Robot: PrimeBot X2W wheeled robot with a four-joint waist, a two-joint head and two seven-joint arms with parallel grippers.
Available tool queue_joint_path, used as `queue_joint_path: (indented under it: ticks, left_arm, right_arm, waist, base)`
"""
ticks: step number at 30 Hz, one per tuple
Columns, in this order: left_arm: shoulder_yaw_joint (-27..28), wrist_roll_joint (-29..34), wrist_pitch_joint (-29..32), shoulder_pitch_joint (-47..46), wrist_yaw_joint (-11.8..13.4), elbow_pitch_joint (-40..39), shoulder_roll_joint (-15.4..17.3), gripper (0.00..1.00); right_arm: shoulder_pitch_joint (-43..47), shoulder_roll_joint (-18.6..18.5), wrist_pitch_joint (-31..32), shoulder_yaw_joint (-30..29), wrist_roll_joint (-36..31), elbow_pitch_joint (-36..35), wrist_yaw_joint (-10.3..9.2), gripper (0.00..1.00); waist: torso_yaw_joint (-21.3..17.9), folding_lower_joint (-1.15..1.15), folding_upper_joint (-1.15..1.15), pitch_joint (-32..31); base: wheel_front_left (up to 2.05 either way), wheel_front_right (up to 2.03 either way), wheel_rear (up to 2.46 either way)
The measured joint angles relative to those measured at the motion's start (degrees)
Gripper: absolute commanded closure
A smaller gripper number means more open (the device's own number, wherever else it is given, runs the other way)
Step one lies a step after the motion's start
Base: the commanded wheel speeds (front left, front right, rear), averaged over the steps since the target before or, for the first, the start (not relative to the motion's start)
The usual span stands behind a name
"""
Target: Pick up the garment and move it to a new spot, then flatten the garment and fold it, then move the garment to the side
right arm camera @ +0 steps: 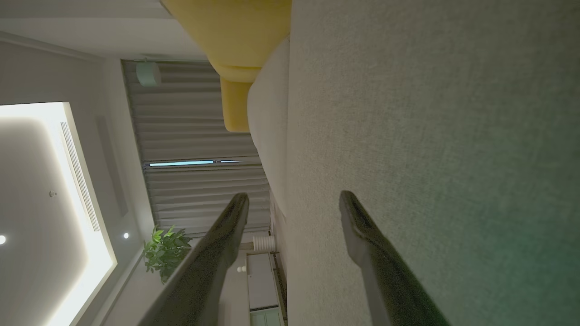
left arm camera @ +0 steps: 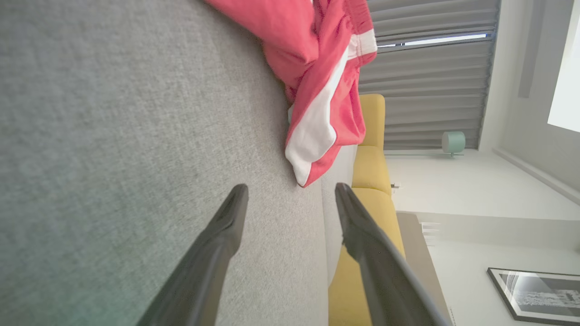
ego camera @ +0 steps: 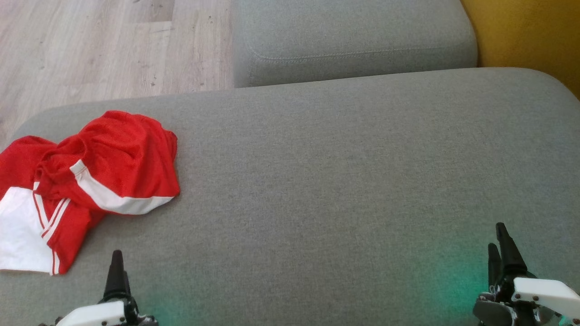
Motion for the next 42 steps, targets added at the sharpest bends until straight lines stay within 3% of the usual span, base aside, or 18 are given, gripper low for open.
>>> queue_joint_path:
  ticks: [20, 42]
  left_arm:
    - [-4.03, 19.2, -3.43, 1.33, 3.63, -4.76, 0.02, 0.0]
    - [-7.72, 33.7, -6.98, 3.7, 6.09, -6.16, 0.34, 0.0]
  right_arm:
    - [0.6, 0.0, -3.32, 3.36, -18.63, -4.64, 0.0, 0.0]
    - [2.85, -0.01, -6.91, 5.52, -33.01, -7.0, 0.0, 0.0]
  waist:
    - [0.11, 0.0, 0.0, -1.64]
    - [0.38, 0.0, 0.0, -3.31]
  base:
    - [0.0, 0.0, 0.0]
    - [0.0, 0.0, 0.0]
